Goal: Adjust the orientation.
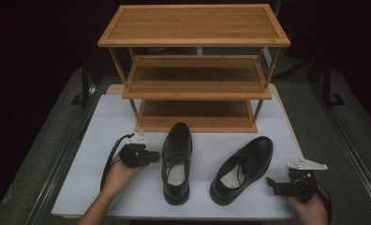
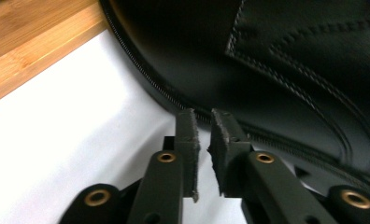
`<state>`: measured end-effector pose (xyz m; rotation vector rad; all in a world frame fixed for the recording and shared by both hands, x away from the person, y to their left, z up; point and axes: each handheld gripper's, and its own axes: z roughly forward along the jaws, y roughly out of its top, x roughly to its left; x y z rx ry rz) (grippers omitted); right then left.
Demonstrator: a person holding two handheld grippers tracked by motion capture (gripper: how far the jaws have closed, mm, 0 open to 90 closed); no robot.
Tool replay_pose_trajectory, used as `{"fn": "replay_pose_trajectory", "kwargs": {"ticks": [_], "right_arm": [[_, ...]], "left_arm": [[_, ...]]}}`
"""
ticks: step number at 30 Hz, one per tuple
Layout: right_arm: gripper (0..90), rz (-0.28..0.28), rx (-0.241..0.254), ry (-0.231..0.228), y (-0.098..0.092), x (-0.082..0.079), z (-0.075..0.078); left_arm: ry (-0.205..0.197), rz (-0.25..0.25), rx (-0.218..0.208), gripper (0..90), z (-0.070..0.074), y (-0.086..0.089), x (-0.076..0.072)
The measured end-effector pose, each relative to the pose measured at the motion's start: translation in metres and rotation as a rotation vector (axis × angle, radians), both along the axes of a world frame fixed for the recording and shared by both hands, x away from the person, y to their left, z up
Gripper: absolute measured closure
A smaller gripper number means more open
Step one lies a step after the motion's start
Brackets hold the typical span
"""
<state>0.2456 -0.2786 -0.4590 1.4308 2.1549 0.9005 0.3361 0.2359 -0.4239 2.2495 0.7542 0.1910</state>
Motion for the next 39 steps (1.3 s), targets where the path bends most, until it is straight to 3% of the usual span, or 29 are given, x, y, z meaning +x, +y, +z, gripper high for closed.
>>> {"fn": "replay_pose_trajectory", "kwargs": {"ticks": [5, 6, 11, 13, 15, 20, 28, 29, 39], "right_arm": [[2.3, 0.0, 0.0, 0.001, 0.0, 0.0, 0.0], [2.3, 0.0, 0.0, 0.001, 0.0, 0.0, 0.0], [2.3, -0.003, 0.003, 0.001, 0.0, 0.0, 0.0], [2.3, -0.001, 0.003, 0.0, 0.0, 0.0, 0.0], [2.3, -0.001, 0.005, 0.002, 0.0, 0.0, 0.0], [2.2, 0.0, -0.002, 0.004, 0.0, 0.0, 0.0], [2.2, 0.001, 0.0, 0.003, 0.0, 0.0, 0.0], [2.2, 0.001, 0.004, 0.003, -0.001, 0.0, 0.0], [4.5, 0.001, 0.03, 0.013, -0.003, 0.001, 0.002]], "left_arm": [[0.003, 0.018, 0.029, 50.0, 0.001, 0.015, -0.009], [0.004, 0.017, 0.033, 50.0, 0.001, 0.018, -0.011], [-0.03, 0.044, 0.068, 29.9, 0.0, 0.034, -0.027], [-0.039, 0.052, 0.085, 17.6, -0.002, 0.039, -0.032], [-0.047, 0.064, 0.11, 12.9, -0.005, 0.047, -0.039], [-0.05, 0.078, 0.099, 1.3, -0.009, 0.059, -0.049], [-0.052, 0.113, 0.106, 0.0, -0.023, 0.083, -0.059], [-0.061, 0.117, 0.067, 0.0, -0.027, 0.087, -0.06], [-0.066, 0.115, 0.076, 0.0, -0.027, 0.086, -0.06]]}}
